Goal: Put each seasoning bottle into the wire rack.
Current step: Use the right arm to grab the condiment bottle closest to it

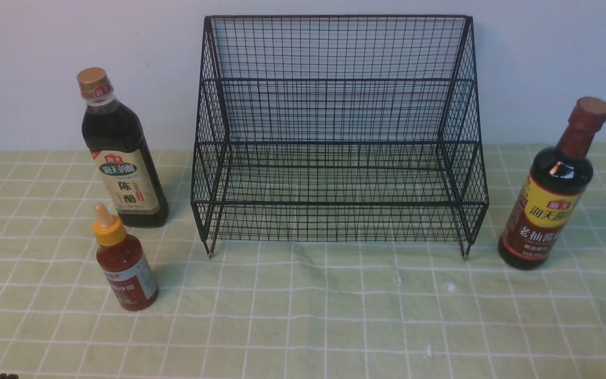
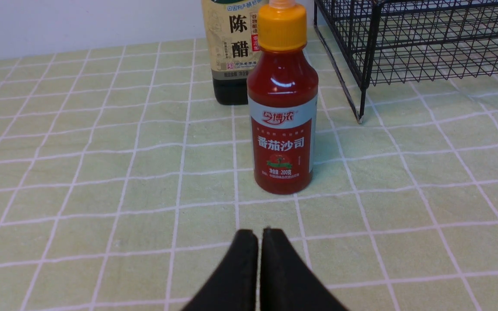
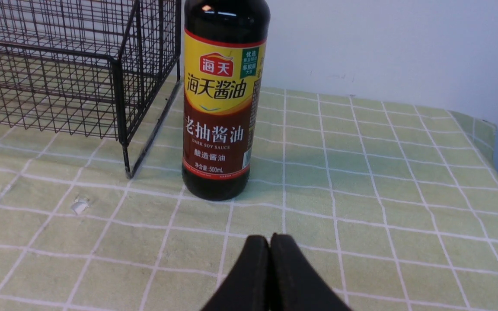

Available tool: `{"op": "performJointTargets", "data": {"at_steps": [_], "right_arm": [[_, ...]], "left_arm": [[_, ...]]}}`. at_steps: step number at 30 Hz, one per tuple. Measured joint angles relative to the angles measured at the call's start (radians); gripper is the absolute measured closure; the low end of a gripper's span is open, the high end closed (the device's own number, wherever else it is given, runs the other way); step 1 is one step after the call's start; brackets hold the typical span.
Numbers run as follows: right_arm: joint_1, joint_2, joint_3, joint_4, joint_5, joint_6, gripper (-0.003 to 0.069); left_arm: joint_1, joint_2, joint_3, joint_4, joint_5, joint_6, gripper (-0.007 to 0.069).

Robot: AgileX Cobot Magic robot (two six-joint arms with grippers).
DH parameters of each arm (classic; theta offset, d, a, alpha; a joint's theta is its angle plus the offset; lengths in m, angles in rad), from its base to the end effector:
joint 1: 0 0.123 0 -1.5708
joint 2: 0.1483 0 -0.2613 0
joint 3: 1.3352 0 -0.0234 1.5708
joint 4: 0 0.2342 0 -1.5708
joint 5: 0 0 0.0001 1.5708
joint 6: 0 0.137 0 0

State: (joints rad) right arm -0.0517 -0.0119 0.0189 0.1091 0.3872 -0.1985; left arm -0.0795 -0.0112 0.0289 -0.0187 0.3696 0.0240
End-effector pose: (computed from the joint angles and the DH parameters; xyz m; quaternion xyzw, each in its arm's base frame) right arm 0.1034 0.0003 0.1595 -0.0306 0.8056 -0.0275 0.5910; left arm 0.1036 -0.0092 0.1578 0.0366 0.8040 -0.0244 0.5930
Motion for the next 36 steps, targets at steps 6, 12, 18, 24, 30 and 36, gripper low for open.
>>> {"op": "performJointTargets", "data": {"at_steps": [6,12,18,24,30,36], "right_arm": [[0.000,0.000,0.009,0.215,-0.187,0.092,0.0671],[0.000,0.000,0.009,0.529,-0.417,0.165,0.0671],[0.000,0.000,0.009,0.582,-0.460,0.139,0.0671],[0.000,0.020,-0.112,0.533,-0.316,0.072,0.0671],[0.000,0.279,-0.385,0.476,-0.106,-0.062,0.0671],[0.000,0.619,-0.641,0.468,0.064,-0.268,0.0656]], "left_arm": [[0.000,0.000,0.000,0.000,0.001,0.000,0.0630],[0.000,0.000,0.000,0.000,0.001,0.000,0.0630],[0.000,0.000,0.000,0.000,0.002,0.000,0.0630],[0.000,0.000,0.000,0.000,0.003,0.000,0.0630],[0.000,0.000,0.000,0.000,0.003,0.000,0.0630],[0.000,0.000,0.000,0.000,0.004,0.000,0.0630]]}}
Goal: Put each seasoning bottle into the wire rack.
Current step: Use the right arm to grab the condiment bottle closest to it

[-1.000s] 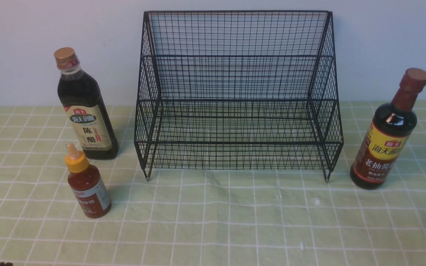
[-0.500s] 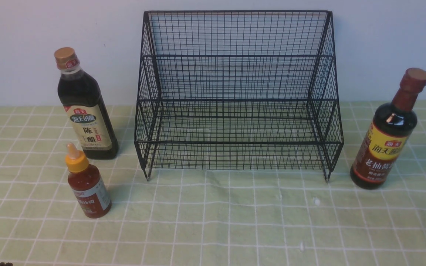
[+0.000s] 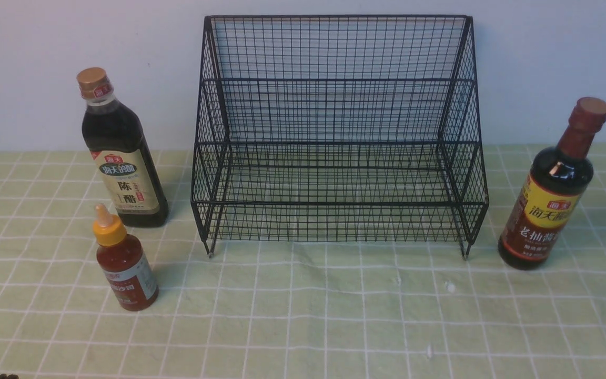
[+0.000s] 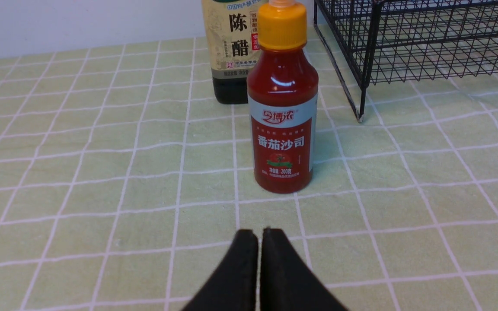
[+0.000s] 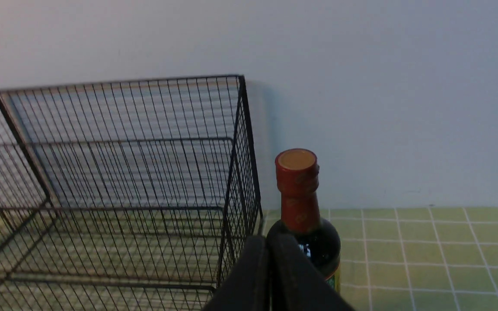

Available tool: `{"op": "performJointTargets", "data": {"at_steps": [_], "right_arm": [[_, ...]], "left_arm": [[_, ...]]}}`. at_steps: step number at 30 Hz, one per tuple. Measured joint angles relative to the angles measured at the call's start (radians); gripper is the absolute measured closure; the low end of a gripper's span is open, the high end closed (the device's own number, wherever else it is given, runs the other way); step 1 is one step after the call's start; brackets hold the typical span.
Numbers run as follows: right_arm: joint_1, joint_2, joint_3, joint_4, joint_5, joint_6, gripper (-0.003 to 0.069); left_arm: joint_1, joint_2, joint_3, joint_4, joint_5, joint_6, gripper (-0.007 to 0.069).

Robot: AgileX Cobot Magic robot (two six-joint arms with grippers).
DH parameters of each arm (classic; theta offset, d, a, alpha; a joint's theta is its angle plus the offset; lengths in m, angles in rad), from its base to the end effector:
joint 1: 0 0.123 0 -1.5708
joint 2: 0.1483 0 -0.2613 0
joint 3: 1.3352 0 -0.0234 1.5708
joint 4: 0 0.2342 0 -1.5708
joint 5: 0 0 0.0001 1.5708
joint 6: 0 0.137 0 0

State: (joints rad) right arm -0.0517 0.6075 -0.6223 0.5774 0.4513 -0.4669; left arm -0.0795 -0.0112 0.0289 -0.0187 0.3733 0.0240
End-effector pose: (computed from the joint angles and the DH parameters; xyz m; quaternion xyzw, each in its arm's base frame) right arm 0.1696 0.0239 0.3120 -0.0262 0.7970 0.0994 0.5952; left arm 0.1035 -0.0092 0.1573 0.0367 0.8051 -0.0243 0.5915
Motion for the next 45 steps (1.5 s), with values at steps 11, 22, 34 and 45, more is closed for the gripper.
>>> {"op": "performJointTargets", "data": {"at_steps": [11,22,34,45], "right_arm": [[0.000,0.483,-0.350,-0.004,0.097,-0.156,0.0313],[0.012,0.754,-0.454,-0.004,0.006,-0.168,0.0036],[0.051,0.853,-0.459,-0.037,-0.036,-0.200,0.0035],[0.051,0.903,-0.459,-0.052,-0.003,-0.174,0.0242]], "left_arm": [[0.000,0.000,0.000,0.000,0.000,0.000,0.0630],[0.000,0.000,-0.001,0.000,0.000,0.000,0.0630],[0.000,0.000,-0.001,0.000,0.000,0.000,0.0630],[0.000,0.000,-0.001,0.000,0.000,0.000,0.0630]]}}
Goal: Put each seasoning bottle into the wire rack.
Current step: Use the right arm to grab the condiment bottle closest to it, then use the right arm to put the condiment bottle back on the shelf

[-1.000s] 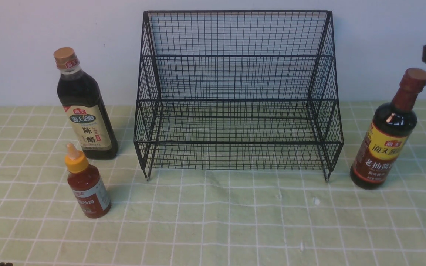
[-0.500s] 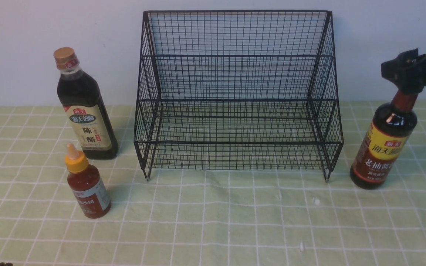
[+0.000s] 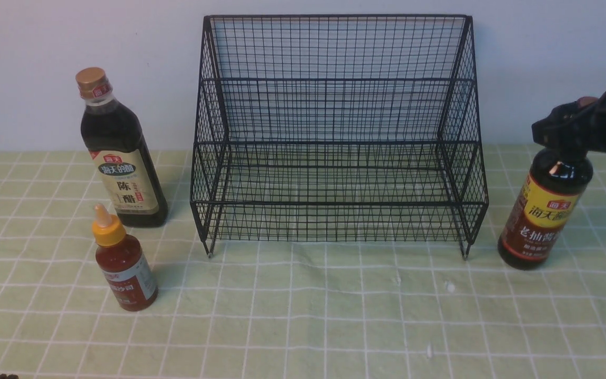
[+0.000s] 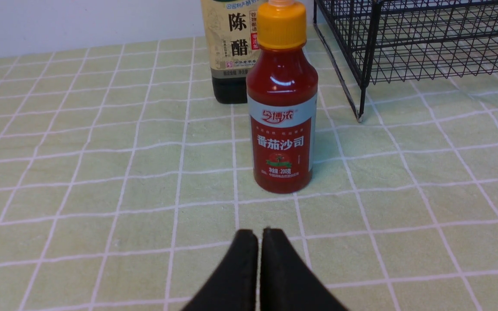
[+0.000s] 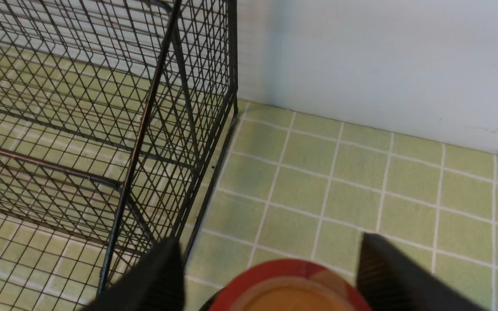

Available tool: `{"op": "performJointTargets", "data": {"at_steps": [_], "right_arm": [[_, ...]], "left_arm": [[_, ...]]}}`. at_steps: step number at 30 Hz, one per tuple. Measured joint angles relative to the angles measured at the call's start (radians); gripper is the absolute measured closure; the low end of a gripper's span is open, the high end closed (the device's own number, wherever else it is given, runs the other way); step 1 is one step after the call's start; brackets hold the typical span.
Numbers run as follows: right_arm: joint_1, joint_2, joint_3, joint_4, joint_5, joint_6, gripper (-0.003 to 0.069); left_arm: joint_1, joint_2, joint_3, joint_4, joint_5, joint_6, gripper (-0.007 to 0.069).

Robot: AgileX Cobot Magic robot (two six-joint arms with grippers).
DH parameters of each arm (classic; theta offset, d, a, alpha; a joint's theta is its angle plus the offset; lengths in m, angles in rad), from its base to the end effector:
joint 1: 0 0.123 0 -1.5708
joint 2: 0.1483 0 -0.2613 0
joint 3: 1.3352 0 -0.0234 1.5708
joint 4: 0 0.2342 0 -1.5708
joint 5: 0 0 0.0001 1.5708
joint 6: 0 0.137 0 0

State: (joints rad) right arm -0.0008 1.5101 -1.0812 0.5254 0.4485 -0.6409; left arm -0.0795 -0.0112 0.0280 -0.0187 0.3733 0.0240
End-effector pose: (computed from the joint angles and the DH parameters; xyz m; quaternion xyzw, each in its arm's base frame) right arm 0.3504 0.0296 0.2371 -0.1162 0.9023 0.0674 0.4096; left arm 0.1035 -0.0092 0.1576 0.0367 0.8048 -0.0243 0.5919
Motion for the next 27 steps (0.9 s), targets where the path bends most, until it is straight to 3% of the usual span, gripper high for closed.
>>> {"op": "performJointTargets", "data": {"at_steps": [1,2,3,14,24,27], "right_arm": [[0.000,0.000,0.000,0.000,0.002,0.000,0.0281],[0.000,0.000,0.000,-0.001,0.005,0.000,0.0370],[0.000,0.000,0.000,0.000,0.009,0.004,0.0398],[0.000,-0.118,-0.054,-0.100,0.154,0.006,0.0392],[0.001,-0.167,-0.337,-0.025,0.254,-0.001,0.0392],[0.008,-0.137,-0.434,0.062,0.262,-0.023,0.0392]], "left_arm": [[0.000,0.000,0.000,0.000,0.000,0.000,0.0630],[0.000,0.000,0.000,0.000,0.000,0.000,0.0630],[0.000,0.000,0.000,0.000,0.000,0.000,0.0630],[0.000,0.000,0.000,0.000,0.000,0.000,0.0630],[0.000,0.000,0.000,0.000,0.000,0.000,0.0630],[0.000,0.000,0.000,0.000,0.000,0.000,0.0630]]}}
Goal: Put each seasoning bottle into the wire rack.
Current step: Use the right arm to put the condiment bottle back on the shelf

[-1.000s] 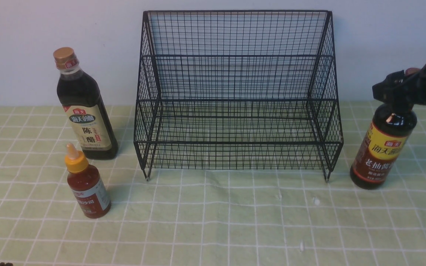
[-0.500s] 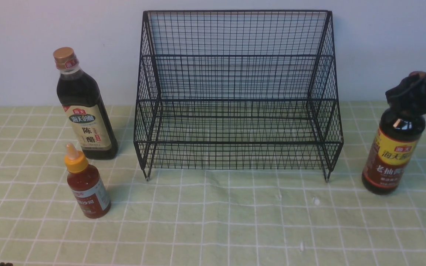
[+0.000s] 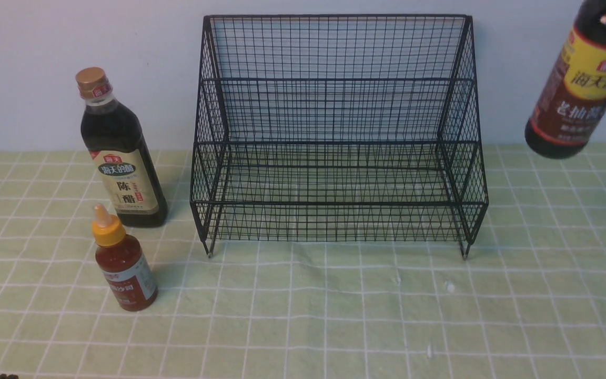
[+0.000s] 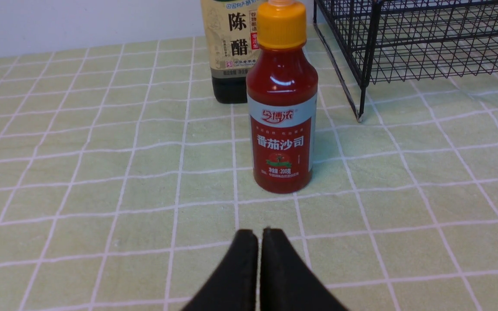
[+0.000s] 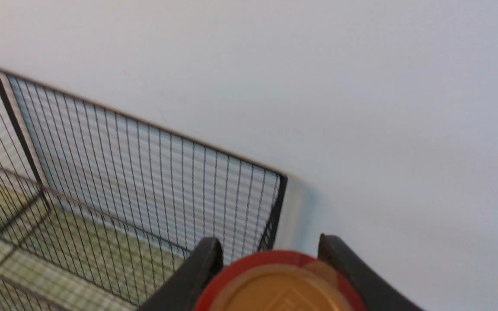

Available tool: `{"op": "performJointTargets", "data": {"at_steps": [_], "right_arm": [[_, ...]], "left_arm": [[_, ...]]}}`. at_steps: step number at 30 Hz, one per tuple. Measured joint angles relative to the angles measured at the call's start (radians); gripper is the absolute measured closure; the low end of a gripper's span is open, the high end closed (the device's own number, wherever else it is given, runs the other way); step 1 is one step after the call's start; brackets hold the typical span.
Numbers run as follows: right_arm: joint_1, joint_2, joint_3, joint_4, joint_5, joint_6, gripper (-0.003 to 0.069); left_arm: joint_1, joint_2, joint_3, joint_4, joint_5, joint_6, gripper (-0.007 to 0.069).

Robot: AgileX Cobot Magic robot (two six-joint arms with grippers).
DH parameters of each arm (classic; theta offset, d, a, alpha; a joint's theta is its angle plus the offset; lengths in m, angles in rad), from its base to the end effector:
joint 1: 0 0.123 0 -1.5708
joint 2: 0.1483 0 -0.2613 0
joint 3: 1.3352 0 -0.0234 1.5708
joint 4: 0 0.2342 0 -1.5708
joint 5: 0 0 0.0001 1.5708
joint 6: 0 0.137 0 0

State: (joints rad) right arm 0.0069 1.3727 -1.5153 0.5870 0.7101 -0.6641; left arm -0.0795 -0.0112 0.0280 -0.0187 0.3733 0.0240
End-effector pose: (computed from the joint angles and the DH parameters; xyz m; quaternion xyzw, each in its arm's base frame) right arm 0.3274 0.0518 0.4113 -0.1847 0.8023 0.1001 0.5587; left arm 0.1035 -0.0092 0.1576 0.0367 0.8048 -0.0243 0.5919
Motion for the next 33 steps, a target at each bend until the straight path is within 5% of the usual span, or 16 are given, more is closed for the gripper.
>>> {"op": "performJointTargets", "data": {"at_steps": [14,33], "right_arm": [[0.173,0.308,-0.297,0.083,-0.007,-0.058,0.0392],[0.177,0.513,-0.329,0.023,0.071,-0.052,0.0392]], "left_arm": [[0.000,0.000,0.000,0.000,0.000,0.000,0.0630],[0.000,0.000,0.000,0.000,0.000,0.000,0.0630]]}}
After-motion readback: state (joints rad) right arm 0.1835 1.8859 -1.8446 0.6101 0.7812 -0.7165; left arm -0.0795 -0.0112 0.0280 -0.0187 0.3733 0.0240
